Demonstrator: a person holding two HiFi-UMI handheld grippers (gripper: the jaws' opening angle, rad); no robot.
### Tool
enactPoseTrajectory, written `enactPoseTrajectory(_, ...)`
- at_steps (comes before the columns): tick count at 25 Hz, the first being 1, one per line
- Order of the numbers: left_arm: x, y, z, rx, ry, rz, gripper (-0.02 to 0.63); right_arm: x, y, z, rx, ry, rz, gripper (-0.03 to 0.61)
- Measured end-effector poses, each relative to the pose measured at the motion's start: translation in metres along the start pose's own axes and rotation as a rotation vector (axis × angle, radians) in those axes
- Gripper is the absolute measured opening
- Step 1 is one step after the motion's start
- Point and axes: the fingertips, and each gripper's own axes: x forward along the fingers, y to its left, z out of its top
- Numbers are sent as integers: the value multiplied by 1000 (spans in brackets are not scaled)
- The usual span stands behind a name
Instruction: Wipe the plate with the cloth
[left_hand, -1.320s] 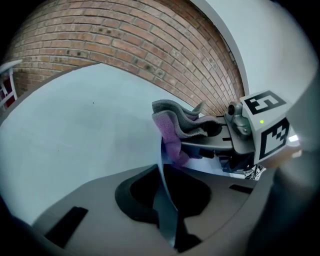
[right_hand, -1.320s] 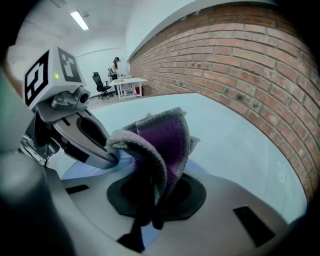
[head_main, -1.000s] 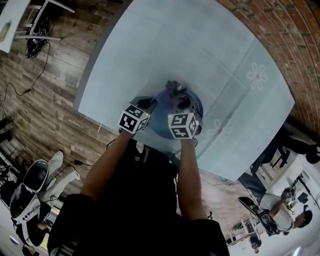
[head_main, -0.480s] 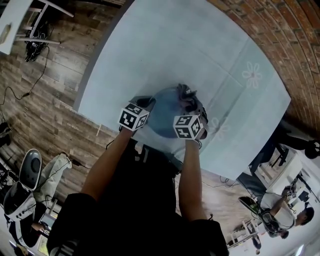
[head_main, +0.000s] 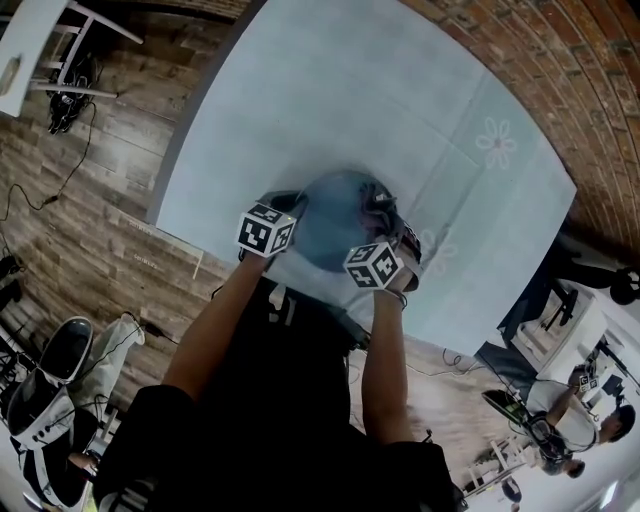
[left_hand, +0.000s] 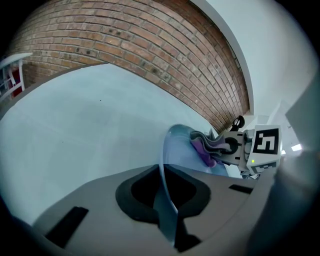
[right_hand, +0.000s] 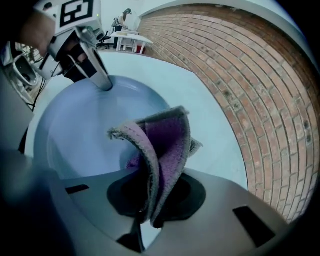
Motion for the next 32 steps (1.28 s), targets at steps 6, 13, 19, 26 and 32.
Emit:
enactPoseTrajectory(6, -1, 1, -2, -1, 0, 2, 51, -15, 23, -20, -10, 31, 51, 63)
enactPoseTrajectory(13, -1, 1, -2, -1, -4, 6, 51, -31, 56, -30, 15, 38, 146, 63)
enactPoseTrajectory(19, 2, 0, 0, -1, -9, 11, 51, -42, 83, -32, 43, 36, 246, 63)
enactPoseTrajectory(26, -1, 0, -2, -9, -10, 10, 49, -54, 108, -24, 84, 1, 372, 63)
enactPoseTrajectory(32, 0, 0, 1, -18, -13, 12, 49, -61, 128, -12, 40, -32, 487, 63)
